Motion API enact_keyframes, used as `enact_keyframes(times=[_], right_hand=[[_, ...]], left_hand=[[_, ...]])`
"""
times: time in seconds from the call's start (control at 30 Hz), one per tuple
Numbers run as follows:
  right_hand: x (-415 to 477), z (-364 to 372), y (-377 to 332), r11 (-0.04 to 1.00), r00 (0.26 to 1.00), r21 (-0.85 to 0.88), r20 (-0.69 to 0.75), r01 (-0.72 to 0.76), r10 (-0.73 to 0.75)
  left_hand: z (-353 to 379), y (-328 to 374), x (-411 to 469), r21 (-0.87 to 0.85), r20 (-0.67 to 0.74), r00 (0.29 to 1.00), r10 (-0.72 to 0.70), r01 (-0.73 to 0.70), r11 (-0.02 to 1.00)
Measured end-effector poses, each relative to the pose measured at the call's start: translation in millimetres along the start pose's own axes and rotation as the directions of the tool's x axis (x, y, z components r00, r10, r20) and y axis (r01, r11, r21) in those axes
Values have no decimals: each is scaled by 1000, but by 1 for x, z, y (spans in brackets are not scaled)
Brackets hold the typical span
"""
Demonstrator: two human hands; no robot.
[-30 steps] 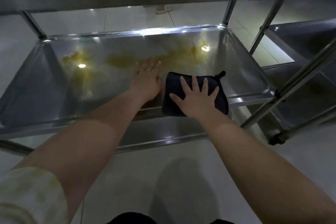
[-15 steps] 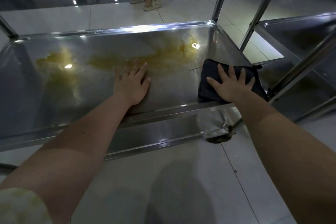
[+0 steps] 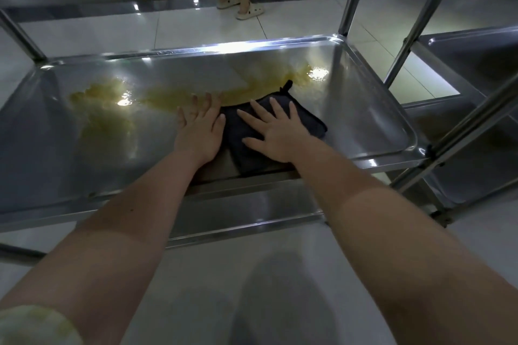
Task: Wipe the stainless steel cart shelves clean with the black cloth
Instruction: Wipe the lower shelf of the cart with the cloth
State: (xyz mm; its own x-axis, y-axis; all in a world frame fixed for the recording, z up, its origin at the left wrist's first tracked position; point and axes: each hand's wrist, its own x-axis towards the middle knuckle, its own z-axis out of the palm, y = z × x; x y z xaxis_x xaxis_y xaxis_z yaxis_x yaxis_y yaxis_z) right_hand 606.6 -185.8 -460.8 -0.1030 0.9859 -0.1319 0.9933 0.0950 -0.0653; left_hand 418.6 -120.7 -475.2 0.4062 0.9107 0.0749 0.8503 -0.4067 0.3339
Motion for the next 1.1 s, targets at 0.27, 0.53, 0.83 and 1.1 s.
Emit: enact_keyframes(times=[0.27,0.53,0.83,1.1], right_hand=[[1,-19,17,912,934,210,145,-353,328],[10,-1,-11,846,859,166,12,-506,511],[-56,-17,134,871,884,152,125,-466,451],[-28,-11,86,688,700,143,64,-711,711]], left_hand=[[0,13,-1,214,106,994,1,-24,976],[1,9,0,252,108,993,-38,10,968],[4,11,0,214,74,997,-31,14,977],[3,15,-6,204,80,995,-61,43,978]])
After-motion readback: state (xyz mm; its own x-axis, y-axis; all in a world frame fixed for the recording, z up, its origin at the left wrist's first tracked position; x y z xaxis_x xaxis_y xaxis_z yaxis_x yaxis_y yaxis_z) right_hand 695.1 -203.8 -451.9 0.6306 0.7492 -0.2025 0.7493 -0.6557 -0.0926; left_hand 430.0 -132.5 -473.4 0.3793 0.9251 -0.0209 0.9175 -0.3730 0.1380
